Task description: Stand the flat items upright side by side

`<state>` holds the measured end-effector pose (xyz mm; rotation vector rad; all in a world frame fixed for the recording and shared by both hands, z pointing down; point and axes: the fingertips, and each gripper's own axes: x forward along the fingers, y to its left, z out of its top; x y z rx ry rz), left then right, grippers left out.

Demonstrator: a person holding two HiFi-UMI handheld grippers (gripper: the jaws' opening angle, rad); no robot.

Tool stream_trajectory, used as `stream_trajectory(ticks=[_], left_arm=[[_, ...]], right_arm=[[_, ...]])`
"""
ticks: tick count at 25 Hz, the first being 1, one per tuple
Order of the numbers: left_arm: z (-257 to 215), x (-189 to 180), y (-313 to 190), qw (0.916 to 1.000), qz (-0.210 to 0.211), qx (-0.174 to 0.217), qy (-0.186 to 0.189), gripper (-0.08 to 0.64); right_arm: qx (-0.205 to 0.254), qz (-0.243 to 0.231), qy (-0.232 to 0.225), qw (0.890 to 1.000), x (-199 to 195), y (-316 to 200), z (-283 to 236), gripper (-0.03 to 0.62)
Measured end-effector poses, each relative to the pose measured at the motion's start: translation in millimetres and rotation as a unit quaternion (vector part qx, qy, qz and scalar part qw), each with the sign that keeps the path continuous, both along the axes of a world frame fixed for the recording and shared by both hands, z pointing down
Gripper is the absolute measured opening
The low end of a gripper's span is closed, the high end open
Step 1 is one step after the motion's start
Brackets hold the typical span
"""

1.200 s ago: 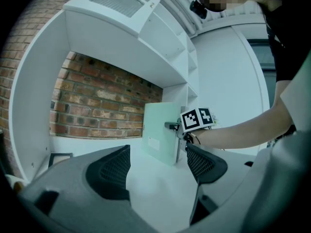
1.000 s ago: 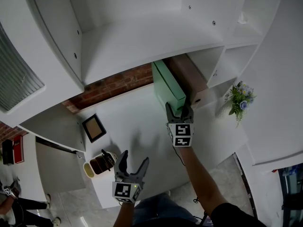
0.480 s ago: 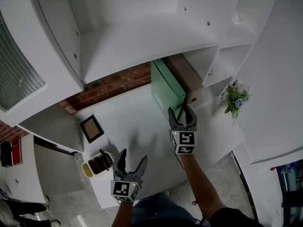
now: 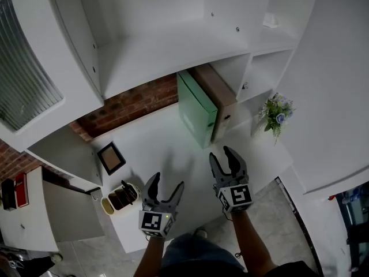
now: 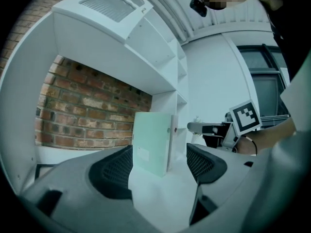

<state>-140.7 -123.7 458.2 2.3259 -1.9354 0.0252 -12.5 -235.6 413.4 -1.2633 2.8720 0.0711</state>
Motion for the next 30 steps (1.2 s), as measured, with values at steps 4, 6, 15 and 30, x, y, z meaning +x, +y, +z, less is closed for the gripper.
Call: stream_trajectory(ticks=[4, 6, 15, 30], left_arm=[[-8.4, 17.0, 3.9, 0.9994, 0.032, 0.003, -0.010, 0.312], [-10.3, 25.7, 7.9, 0.9986, 0.049, 0.005, -0.019, 0.211], [-28.4, 68.0, 13.4, 0.9923, 0.116, 0.028, -0.034, 0.025], [-21.8, 88.2, 15.1, 0.9886, 0.143, 0.012, -0.045, 0.009]], right_arm=[[-0.005, 0.013, -0.008, 1.000, 27.0, 32.5, -6.0, 0.128], [-0.004, 0.018, -0.017, 1.000, 38.8, 46.3, -10.1, 0.088], [-0.007, 0.072, -0.038, 0.997, 82.8, 88.3, -15.5, -0.002], [-0.035, 0.090, -0.048, 0.994, 102.3, 113.1, 0.1, -0.002]])
